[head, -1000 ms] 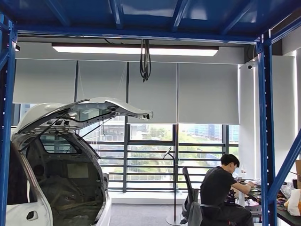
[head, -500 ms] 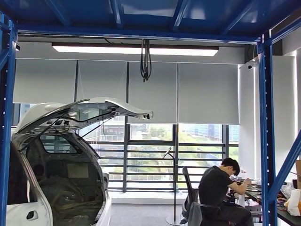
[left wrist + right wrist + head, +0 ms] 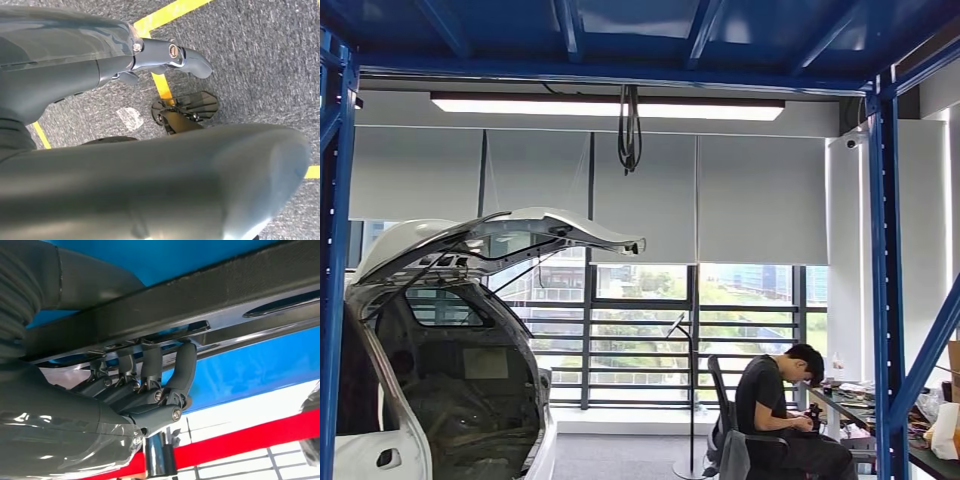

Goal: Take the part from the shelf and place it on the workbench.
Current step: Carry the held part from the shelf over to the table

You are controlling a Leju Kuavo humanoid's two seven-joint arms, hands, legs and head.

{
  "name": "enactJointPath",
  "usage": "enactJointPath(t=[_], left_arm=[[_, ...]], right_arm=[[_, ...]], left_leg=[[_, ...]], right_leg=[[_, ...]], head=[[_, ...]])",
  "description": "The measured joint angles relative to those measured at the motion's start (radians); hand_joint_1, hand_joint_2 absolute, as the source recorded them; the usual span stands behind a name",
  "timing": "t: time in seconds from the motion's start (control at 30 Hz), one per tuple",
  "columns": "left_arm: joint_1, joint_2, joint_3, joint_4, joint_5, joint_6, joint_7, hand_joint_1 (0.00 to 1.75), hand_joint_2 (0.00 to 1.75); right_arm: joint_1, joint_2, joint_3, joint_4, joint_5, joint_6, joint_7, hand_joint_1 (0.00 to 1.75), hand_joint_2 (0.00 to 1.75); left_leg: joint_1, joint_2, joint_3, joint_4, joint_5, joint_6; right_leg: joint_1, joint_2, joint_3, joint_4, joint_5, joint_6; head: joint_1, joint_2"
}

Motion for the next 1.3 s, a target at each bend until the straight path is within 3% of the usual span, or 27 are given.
enactJointPath(t=[0.23,0.47,0.6,0.8,0.93,1.07,1.3], left_arm=[[0.001,0.000,-0.002,0.000,0.018,0.019,0.030,0.00,1.75],[0.011,0.000,0.002,0.000,0.051,0.024,0.033,0.00,1.75],[0.018,0.001,0.007,0.000,0.068,0.018,0.001,0.00,1.75],[0.021,0.001,0.031,0.000,0.130,-0.010,-0.049,0.00,1.75],[0.019,0.001,0.052,0.000,0.167,-0.016,-0.111,0.00,1.75],[0.014,0.001,0.059,0.000,0.173,0.014,-0.168,0.00,1.75],[0.018,0.005,0.059,0.000,0.157,0.007,-0.145,0.00,1.75]], right_arm=[[0.011,-0.028,0.005,-0.067,-0.058,0.001,-0.011,1.75,1.75],[0.057,-0.068,0.009,-0.263,-0.168,0.059,-0.029,1.75,1.75],[0.104,-0.098,0.006,-0.423,-0.317,0.119,-0.055,1.75,1.75],[0.229,-0.118,-0.037,-0.703,-0.699,0.265,-0.138,1.75,1.75],[0.338,-0.122,-0.059,-0.887,-0.876,0.328,-0.179,1.75,1.75],[0.435,-0.133,-0.057,-1.044,-0.977,0.397,-0.180,1.75,1.75],[0.500,-0.167,-0.013,-1.199,-0.982,0.447,-0.227,1.75,1.75]], left_leg=[[0.000,0.000,0.000,0.000,0.000,0.000],[0.000,0.000,-0.002,0.000,0.000,0.000],[0.000,0.000,-0.002,0.000,0.000,0.000],[0.000,0.000,-0.003,0.000,0.000,0.000],[0.000,0.000,-0.003,0.000,-0.001,0.000],[0.000,0.000,-0.003,0.000,-0.001,0.000],[0.000,0.000,-0.003,0.000,-0.001,0.000]], right_leg=[[0.000,0.000,0.000,0.000,0.000,0.000],[0.000,0.000,-0.002,0.000,0.000,0.000],[0.000,0.000,-0.002,0.000,0.000,0.000],[0.000,0.000,-0.003,0.000,0.000,0.000],[0.000,0.000,-0.003,0.000,0.000,0.000],[0.000,0.000,-0.003,-0.001,0.000,0.000],[0.000,0.000,-0.002,0.000,0.000,0.000]], head=[[0.000,0.000],[0.000,0.000],[0.000,0.000],[0.000,0.000],[0.000,0.000],[0.000,0.000],[0.000,0.000]])
